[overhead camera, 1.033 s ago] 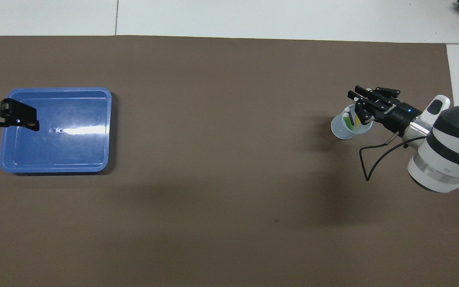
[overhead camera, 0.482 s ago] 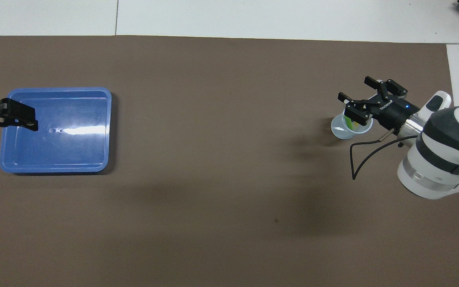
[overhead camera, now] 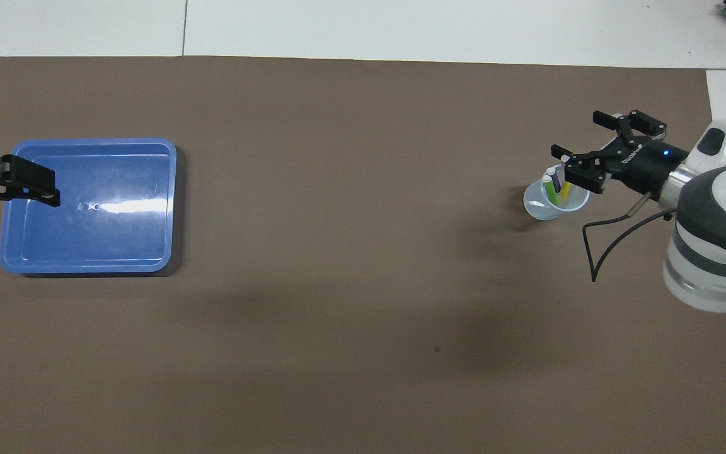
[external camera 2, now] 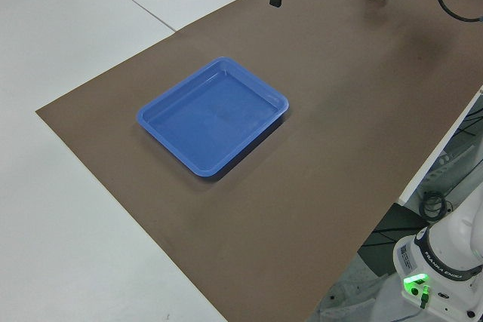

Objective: Transfer and insert pens with both arms
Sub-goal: 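Lower the yellow pen into the white cup with the right gripper, then open the right gripper and withdraw it away from the cup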

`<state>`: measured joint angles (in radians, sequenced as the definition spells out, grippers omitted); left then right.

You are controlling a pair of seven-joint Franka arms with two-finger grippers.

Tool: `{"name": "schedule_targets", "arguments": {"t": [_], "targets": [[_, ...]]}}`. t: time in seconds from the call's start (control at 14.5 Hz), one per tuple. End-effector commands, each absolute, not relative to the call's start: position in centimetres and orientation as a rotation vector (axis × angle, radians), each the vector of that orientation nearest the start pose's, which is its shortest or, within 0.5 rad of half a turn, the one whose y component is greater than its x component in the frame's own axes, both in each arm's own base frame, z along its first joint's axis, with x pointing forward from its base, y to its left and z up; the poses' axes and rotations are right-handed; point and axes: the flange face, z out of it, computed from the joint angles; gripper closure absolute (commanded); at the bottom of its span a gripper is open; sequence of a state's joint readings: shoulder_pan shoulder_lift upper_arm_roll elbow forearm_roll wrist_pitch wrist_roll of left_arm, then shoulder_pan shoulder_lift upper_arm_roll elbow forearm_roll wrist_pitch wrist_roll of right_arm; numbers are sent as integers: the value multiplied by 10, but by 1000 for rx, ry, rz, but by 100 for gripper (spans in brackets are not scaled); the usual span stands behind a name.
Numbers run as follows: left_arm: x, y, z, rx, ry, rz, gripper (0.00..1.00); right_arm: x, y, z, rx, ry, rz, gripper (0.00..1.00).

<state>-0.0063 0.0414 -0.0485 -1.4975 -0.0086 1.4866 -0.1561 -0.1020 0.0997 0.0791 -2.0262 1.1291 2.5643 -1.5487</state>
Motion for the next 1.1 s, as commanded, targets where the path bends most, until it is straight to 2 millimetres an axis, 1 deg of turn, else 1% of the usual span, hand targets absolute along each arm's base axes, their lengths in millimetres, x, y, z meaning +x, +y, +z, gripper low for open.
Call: {"name": "schedule_targets", "arguments": {"t": [0.0,0.07,0.21,0.34,0.41,0.55,0.62,0.69,0.76,0.9,1.03], "targets": [[560,-31,629,-3158,-146,69,0,613,-20,475,-2553,-883,-1039,0],[560,-31,629,-3158,-144,69,0,611,-15,490,-2603,-838,-994,0],[560,-31,628,-3158,-144,69,0,605,-6,510,-2689,-726,-908,0],[560,-31,628,-3158,-146,66,0,598,1,523,-2784,-645,-830,0],[560,-31,628,-3158,-144,69,0,597,3,527,-2851,-599,-779,0],[560,-31,628,-3158,-144,69,0,597,10,547,-2984,-519,-650,0],[560,-31,628,-3158,-144,69,0,596,17,563,-3050,-459,-572,0],[560,-31,628,-3158,-146,69,0,594,33,571,-3105,-434,-498,0],[560,-31,629,-3157,-146,71,0,591,40,579,-3166,-385,-425,0],[559,-31,628,-3157,-143,81,0,582,38,587,-3217,-228,-281,0],[559,-31,627,-3156,-146,86,0,576,35,604,-3215,-131,-194,0]]}}
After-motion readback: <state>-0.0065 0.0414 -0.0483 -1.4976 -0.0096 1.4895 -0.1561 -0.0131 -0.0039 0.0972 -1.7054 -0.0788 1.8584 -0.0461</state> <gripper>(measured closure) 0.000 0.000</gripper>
